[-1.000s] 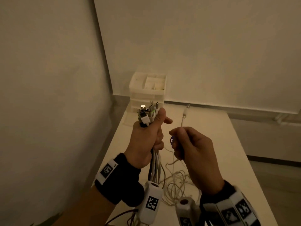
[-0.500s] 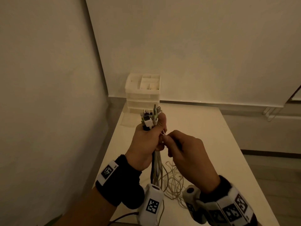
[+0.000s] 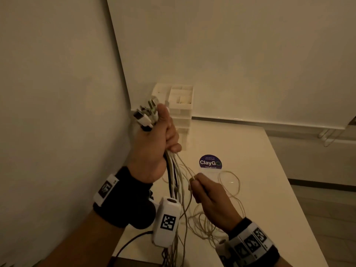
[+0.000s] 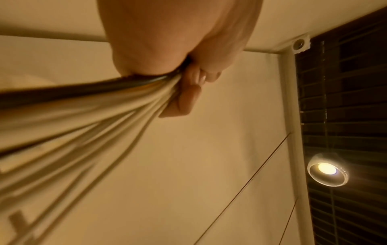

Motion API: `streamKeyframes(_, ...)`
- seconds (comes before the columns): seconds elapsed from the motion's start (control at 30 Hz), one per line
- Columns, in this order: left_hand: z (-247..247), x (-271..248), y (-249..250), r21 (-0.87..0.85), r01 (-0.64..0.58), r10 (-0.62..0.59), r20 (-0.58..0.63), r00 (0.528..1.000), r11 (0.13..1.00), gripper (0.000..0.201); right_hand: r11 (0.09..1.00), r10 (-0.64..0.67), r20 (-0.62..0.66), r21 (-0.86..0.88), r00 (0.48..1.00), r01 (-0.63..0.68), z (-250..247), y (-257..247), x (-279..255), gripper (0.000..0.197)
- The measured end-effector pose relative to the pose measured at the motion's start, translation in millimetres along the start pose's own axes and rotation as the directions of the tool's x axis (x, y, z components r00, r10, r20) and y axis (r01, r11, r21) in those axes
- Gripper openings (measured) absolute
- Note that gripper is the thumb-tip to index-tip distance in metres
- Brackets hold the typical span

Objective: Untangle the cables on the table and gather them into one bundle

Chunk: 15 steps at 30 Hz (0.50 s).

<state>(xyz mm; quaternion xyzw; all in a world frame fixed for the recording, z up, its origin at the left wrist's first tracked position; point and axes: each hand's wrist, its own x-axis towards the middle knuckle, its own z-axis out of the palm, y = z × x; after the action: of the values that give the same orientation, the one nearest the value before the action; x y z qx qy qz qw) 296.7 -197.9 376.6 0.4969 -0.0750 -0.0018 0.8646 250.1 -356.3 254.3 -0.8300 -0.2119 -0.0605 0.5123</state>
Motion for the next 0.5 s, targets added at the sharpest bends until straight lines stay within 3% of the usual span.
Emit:
streamKeyframes(0.17, -17, 15, 36, -0.005, -0.141, 0.141, -0.022, 0.99, 0.99, 0.045, 0.981, 0.194, 0.112, -0.003, 0.975, -0.195, -3, 61, -21, 0.033)
streamKeyframes(0.3, -17, 10, 31, 0.177, -0.075, 0.078, -0.01, 0.997, 0.981, 0.046, 0.961, 0.277, 0.113, -0.046, 0.954, -0.274, -21, 82, -22, 0.041)
streamKeyframes(0.37, -9, 3, 9, 0.354, -0.038, 0.019, 0.057, 0.998, 0.935, 0.037, 0.962, 0.262, 0.08, -0.096, 0.962, -0.254, -37, 78, -10, 0.04)
streamKeyframes(0.5, 12, -2, -37, 0.662, -0.051, -0.075, 0.161, 0.984, 0.748, 0.011, 0.966, 0.209, 0.095, -0.177, 0.973, -0.19, -74, 48, 25, 0.03)
